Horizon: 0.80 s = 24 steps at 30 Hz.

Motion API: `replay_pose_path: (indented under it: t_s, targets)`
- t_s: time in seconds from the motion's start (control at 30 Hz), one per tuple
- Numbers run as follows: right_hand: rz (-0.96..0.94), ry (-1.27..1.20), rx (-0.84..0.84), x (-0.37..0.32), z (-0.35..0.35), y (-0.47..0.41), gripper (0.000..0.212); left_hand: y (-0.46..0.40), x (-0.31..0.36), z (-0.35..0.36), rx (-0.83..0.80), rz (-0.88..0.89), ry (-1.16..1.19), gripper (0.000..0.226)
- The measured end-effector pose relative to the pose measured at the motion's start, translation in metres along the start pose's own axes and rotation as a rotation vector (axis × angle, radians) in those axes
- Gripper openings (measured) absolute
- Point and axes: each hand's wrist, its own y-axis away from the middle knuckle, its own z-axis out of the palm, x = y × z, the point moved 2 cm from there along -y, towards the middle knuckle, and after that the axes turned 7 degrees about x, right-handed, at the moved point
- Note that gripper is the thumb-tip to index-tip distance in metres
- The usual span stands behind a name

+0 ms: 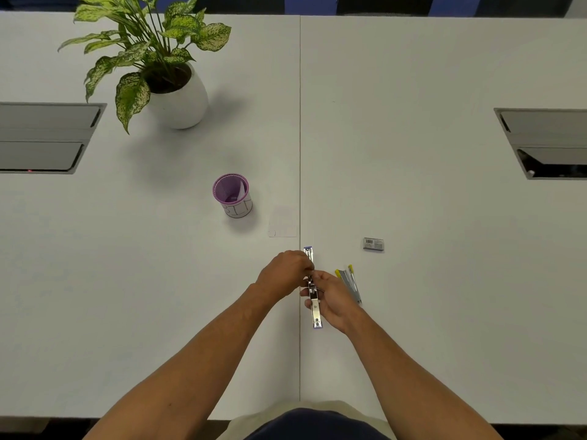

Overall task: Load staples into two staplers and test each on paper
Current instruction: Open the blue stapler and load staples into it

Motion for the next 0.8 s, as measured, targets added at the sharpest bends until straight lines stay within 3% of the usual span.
replay_pose_path:
  t_s: [0.2,0.33,0.43,0.5,0.57,0.67,0.8]
  targets:
    - [-0.015,-0.012,-0.020,-0.005,0.002,0.000,0.026,0.000,-0.001,0.001,0.022,-0.010,0.062,0.019]
    - [-0.023,-0.026,-0.041,-0.007,0.001,0.001,0.026,0.003,-0.005,0.004,0.220,-0.206,0.337,0.020]
    - [-0.019,-0.038,-0.049,-0.007,0.001,0.002,0.027,0.007,-0.011,0.010,0.280,-0.410,0.567,0.055]
    - [-0.014,-0.037,-0.050,-0.007,0.001,0.002,0.029,0.009,-0.014,0.015,0.212,-0.523,0.702,0.074]
    - [-0.012,-0.030,-0.054,-0.006,0.001,0.003,0.029,0.010,-0.018,0.019,0.123,-0.615,0.824,0.080]
    - [-0.012,-0.005,-0.060,-0.006,0.002,0.005,0.029,0.012,-0.019,0.023,0.074,-0.680,1.052,0.070]
    - [0.001,0.030,-0.073,-0.003,0.000,0.007,0.030,0.013,-0.019,0.025,0.190,-0.693,1.048,0.049]
